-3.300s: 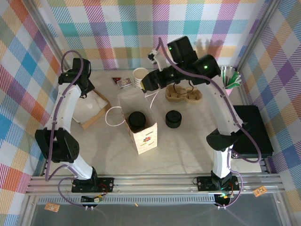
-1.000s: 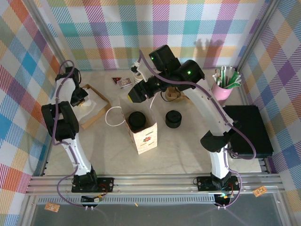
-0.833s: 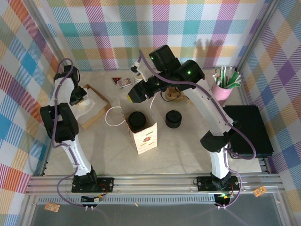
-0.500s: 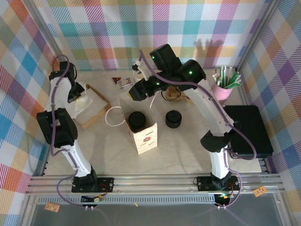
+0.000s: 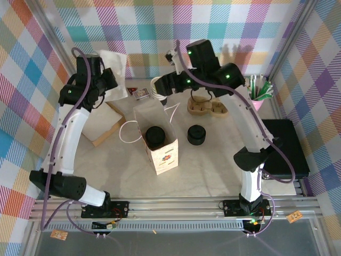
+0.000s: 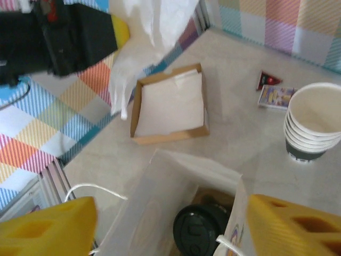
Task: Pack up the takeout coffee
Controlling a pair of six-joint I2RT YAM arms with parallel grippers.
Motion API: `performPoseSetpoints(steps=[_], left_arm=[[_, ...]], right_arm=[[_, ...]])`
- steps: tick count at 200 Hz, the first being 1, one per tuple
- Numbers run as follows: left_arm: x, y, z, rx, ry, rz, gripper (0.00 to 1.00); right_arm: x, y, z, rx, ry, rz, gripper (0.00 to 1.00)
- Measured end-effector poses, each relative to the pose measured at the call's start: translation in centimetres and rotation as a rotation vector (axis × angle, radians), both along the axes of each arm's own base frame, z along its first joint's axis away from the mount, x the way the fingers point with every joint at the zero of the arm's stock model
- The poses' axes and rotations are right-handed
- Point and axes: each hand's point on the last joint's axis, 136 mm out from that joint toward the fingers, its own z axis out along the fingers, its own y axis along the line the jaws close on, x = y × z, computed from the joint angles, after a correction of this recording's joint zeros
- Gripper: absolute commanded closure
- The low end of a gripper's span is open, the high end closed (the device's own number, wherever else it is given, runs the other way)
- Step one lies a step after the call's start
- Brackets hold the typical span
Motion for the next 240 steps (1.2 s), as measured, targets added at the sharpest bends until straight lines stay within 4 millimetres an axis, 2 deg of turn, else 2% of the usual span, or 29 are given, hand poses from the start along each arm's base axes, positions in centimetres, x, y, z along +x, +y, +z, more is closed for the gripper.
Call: performPoseSetpoints(steps=[48,72,104,131,151,209,240], left_arm=[[-4.4,-6.8,7.4,-0.111,-0.249,-0.307,1.0],[-6.7,-9.7,9.8,-0.171,-0.32,-0.482,1.0],[-8.8,-12.6,10.0,-0.258,-0.336,-0.667,1.0],[-10.0,-14.5,10.0,-0.34,-0.328,-0.792,1.0],[-11.0,-15.5,10.8,-0.394,-0.342,-0.874,1.0],[-14.1,-16.8,13.7,-0.518,-0.395,-1.04,1.0],[-15.0,-17.2,14.2,-0.573,-0.383,-1.091,1.0]], right_arm=[[-0.6,0.0,4.2,0.184,-0.052,0.081,0.02],[-0.7,0.2,6.3,0.288,-0.06,0.137,0.01],[-1.2,0.0,8.5,0.383,-0.059,0.218,0.01],[-2.4,0.3,9.6,0.43,-0.05,0.296,0.01],[-2.9,0.6,10.2,0.456,-0.039,0.338,0.01],[-2.1,1.5,8.5,0.446,0.028,0.357,0.01],[-2.4,1.6,8.5,0.457,0.046,0.397,0.01]])
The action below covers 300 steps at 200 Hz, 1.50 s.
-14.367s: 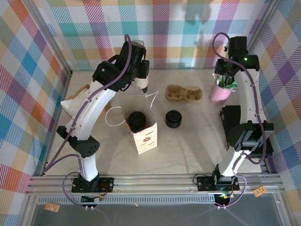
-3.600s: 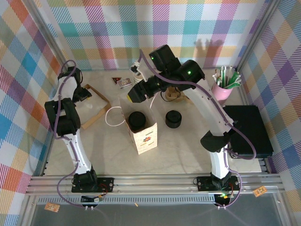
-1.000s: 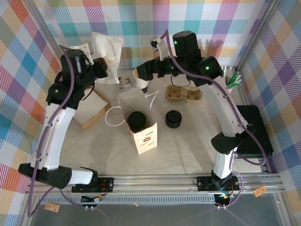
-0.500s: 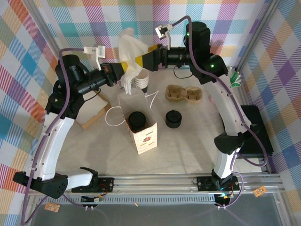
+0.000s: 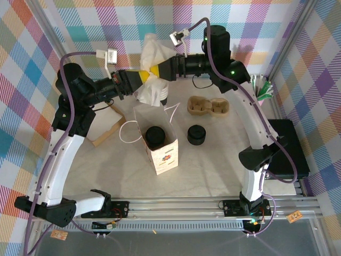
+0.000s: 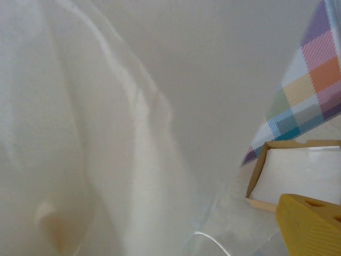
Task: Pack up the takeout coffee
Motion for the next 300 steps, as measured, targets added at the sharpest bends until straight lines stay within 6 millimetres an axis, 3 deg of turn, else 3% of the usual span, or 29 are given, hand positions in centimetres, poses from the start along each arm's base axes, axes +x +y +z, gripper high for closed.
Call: performPoseSetpoints(steps=[44,78,110,131,148,170,202,217,240,264,300], left_arm=[[-0.8,-0.4,-0.2,-0.044,0.023,-0.073,1.0],[-1.0,-0.6,-1.0,-0.071,0.054,-0.101,1.0],[-1.2,-0.5,-1.6,-0.086,0.068,-0.11,1.0],[-1.6,-0.4,-2.0,-0.087,0.07,-0.106,1.0],[-2.1,-0.2,-2.4,-0.088,0.067,-0.104,1.0],[-2.3,0.0,-2.7,-0.088,0.069,-0.095,1.0],[-2.4,0.2,-3.1,-0.071,0.067,-0.071,0.41],[-2.5,0.5,-3.4,-0.057,0.062,-0.045,0.24],[-2.6,1.4,-3.8,-0.018,0.023,0.033,0.16],[-2.6,3.3,-4.4,0.046,-0.031,0.194,0.11],[-1.6,8.7,-4.8,0.154,-0.099,0.565,0.1]], right_arm=[[-1.9,0.6,1.2,0.073,0.025,0.199,0.19],[-2.7,0.8,1.3,0.087,0.072,0.318,0.39],[-3.4,0.5,1.1,0.075,0.081,0.347,0.53],[-3.7,0.3,0.7,0.063,0.077,0.344,0.73],[-4.0,0.1,0.5,0.053,0.089,0.334,0.78],[-4.4,-0.2,0.6,0.048,0.079,0.321,0.97],[-4.5,-0.6,0.5,0.031,0.069,0.275,1.0],[-4.5,-0.9,0.3,0.012,0.053,0.223,1.0],[-4.5,-1.8,-0.1,-0.039,-0.007,0.104,1.0],[-5.0,-2.6,-2.0,-0.165,-0.147,-0.053,1.0],[-9.9,0.3,-6.1,-0.386,-0.444,-0.012,1.0]])
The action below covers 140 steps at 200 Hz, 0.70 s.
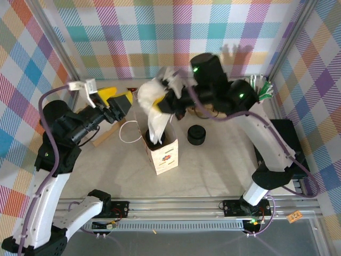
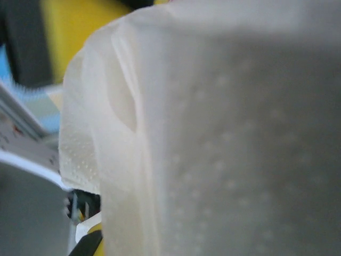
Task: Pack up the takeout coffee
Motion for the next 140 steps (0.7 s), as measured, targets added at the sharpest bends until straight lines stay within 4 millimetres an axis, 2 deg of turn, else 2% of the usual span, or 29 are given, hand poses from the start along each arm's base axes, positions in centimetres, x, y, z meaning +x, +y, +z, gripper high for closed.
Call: performPoseSetpoints(steps=[15,40,88,116,140], left_arm=[[0.4,1.8,-0.2,0.036,-0.009,0.112,0.1],[0.8,3.8,-0.4,0.065,-0.009,0.232,0.1],[1.2,4.7,-1.1,0.073,0.021,0.29,0.1],[1.2,4.8,-1.4,0.071,0.033,0.292,0.1],[1.2,4.8,-1.4,0.064,0.038,0.292,0.1]], right_arm=[[-0.5,0.9,-2.0,-0.088,-0.066,0.017,1.0],[1.2,1.6,-5.1,-0.214,-0.159,-0.012,1.0],[3.1,1.9,-9.3,-0.358,-0.272,-0.019,1.0],[2.1,2.4,-11.6,-0.397,-0.264,0.05,1.0],[0.7,2.9,-12.1,-0.381,-0.224,0.112,1.0]])
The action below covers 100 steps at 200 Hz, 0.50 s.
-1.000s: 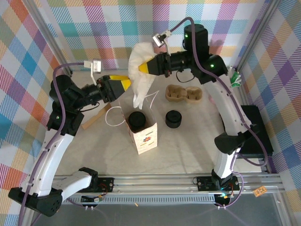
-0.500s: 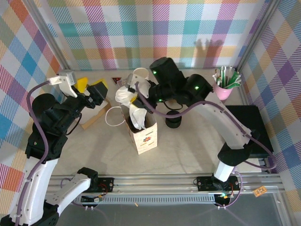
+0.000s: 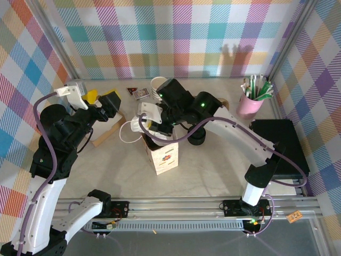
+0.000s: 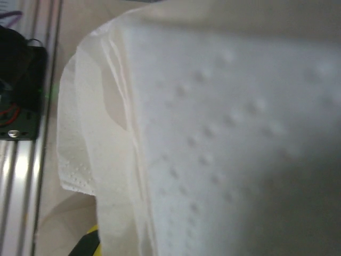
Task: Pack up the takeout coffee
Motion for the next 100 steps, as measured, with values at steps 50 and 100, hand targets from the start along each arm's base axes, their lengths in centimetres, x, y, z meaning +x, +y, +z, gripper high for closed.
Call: performPoseSetpoints(steps=[50,100], left_arm=[[0.0,0.0,-0.2,-0.009,0.01,0.0,0.1],[0.3,-0.1,-0.8,-0.008,0.024,0.0,0.1]], right_arm=[[-2.8,0.0,0.4,0.033,0.149,0.057,0.96],[-3.5,-0.6,0.5,0.041,0.276,0.032,0.89]])
